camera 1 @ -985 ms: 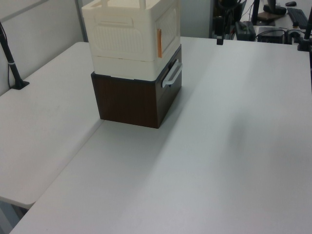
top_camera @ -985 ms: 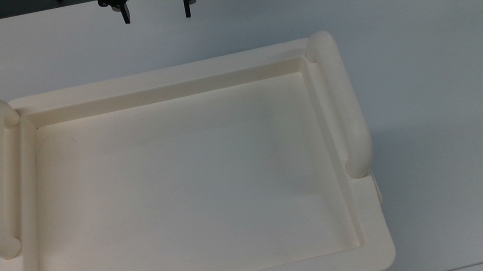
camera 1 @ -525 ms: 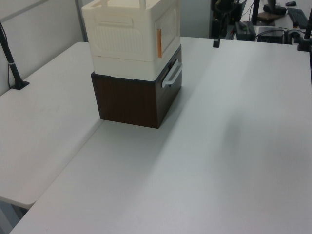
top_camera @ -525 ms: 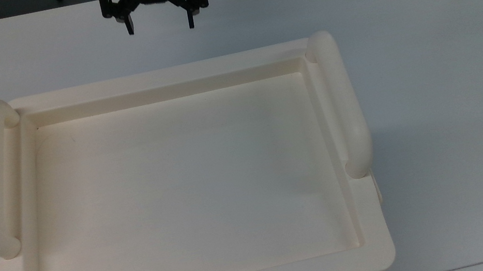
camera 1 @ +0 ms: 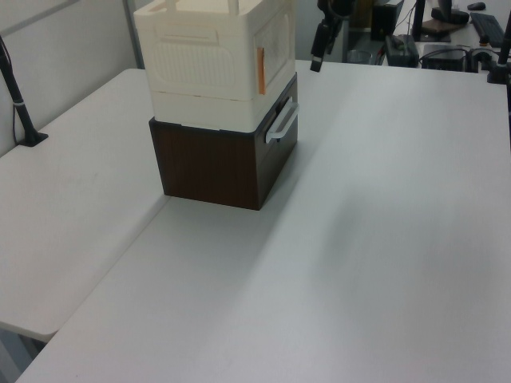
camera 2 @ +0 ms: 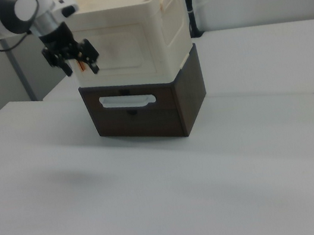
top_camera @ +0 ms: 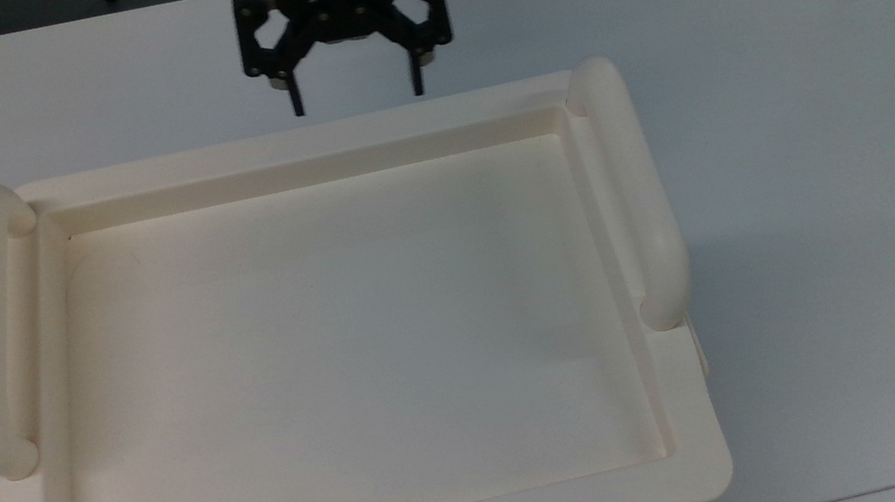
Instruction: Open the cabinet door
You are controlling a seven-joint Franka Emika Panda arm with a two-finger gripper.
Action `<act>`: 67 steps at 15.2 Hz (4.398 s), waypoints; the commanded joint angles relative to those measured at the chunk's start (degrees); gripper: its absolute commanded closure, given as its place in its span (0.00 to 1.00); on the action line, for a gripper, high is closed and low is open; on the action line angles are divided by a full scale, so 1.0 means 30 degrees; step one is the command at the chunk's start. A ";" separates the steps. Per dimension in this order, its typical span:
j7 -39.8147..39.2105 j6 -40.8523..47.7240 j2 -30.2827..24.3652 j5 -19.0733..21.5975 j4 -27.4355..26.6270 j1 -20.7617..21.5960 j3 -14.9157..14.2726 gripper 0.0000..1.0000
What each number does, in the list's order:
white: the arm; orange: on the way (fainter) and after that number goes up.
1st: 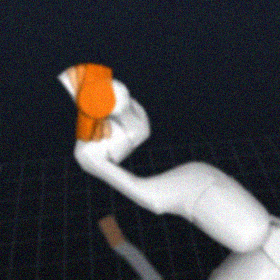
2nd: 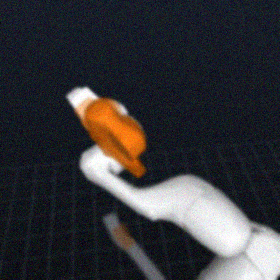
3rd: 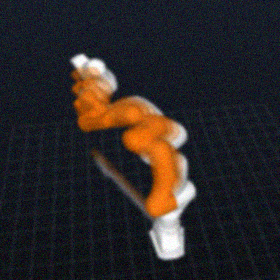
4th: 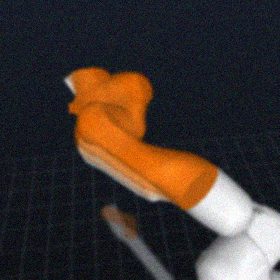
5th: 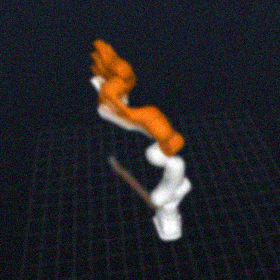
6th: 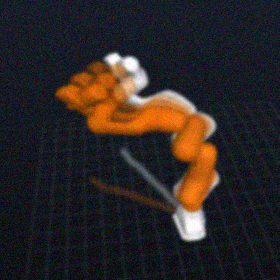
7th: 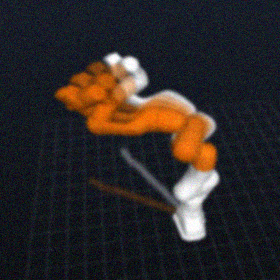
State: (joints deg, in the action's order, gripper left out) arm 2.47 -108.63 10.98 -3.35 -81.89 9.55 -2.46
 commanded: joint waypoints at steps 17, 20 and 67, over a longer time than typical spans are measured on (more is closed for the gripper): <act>0.1581 -0.6533 0.0938 -0.0112 0.0315 0.1503 0.0206 0.22; 0.1085 -0.6533 0.0967 -0.0113 0.0315 0.1503 0.0206 0.29; -0.0971 0.4575 -0.1992 -0.0376 0.2305 0.1444 -0.0205 0.00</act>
State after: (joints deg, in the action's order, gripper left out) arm -0.93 -94.74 5.00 -4.47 -78.34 13.81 -2.45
